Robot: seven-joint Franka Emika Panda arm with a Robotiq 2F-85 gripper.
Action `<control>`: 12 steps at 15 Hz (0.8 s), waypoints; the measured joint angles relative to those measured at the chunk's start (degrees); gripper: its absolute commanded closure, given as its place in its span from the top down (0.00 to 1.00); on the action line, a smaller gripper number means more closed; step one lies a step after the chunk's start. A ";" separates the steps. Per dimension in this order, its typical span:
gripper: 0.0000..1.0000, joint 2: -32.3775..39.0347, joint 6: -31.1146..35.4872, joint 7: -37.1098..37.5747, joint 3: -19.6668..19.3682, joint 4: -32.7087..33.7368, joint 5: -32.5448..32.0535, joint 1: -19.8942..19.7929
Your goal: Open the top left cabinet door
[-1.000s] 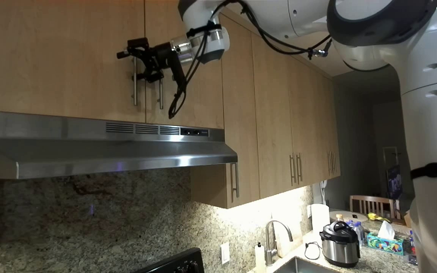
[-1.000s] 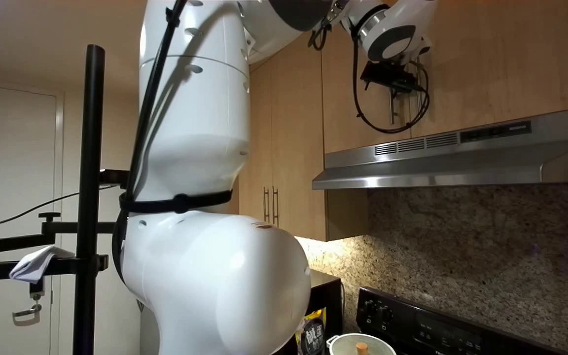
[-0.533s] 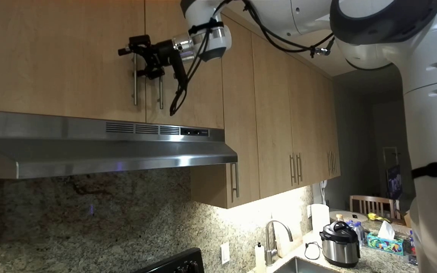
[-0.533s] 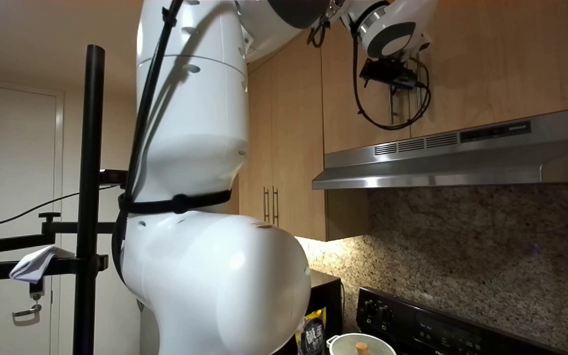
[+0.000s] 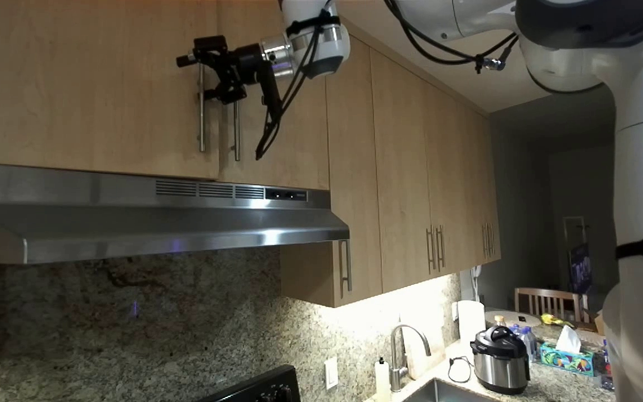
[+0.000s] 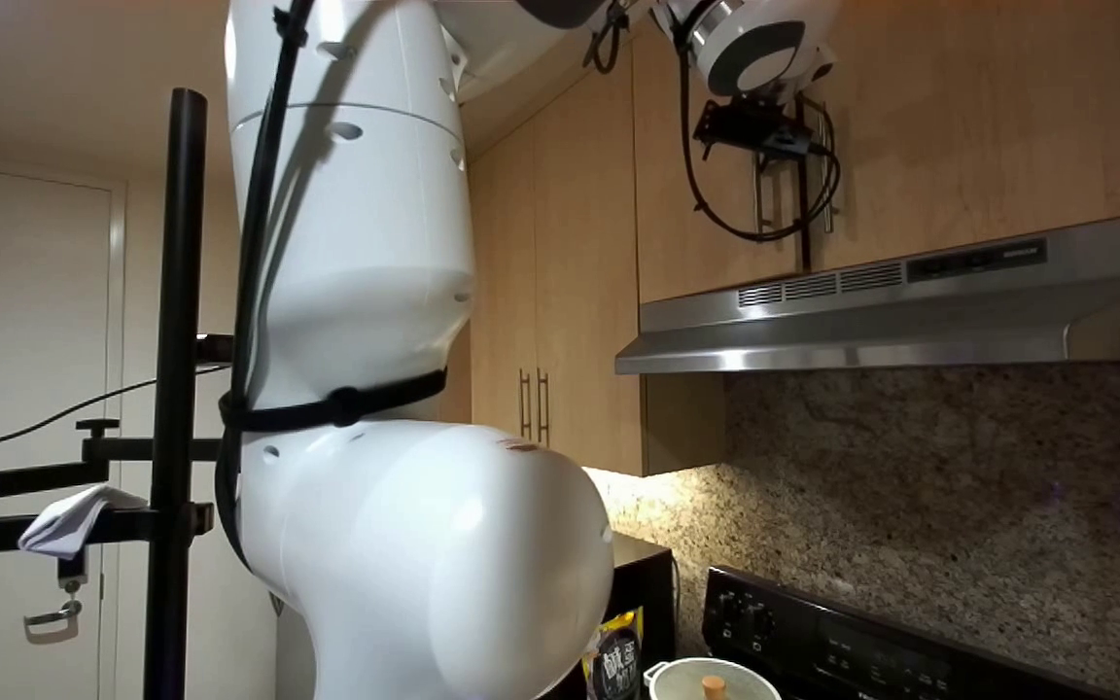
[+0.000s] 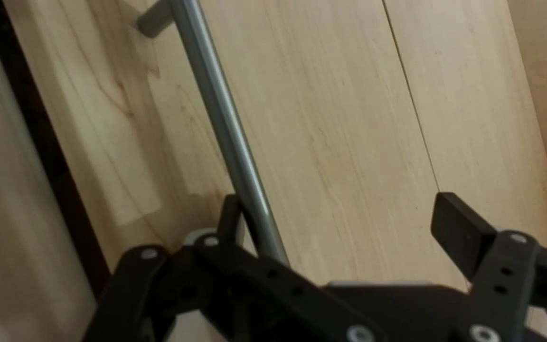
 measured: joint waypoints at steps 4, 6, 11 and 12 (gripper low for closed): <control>1.00 -2.01 0.22 0.00 1.03 -1.97 -1.27 -0.46; 1.00 -3.00 1.36 0.00 2.13 -2.96 -3.59 -0.87; 1.00 -5.14 7.32 0.49 4.70 -5.90 -9.53 -0.90; 1.00 -5.49 8.30 0.75 5.07 -6.44 -10.40 -0.89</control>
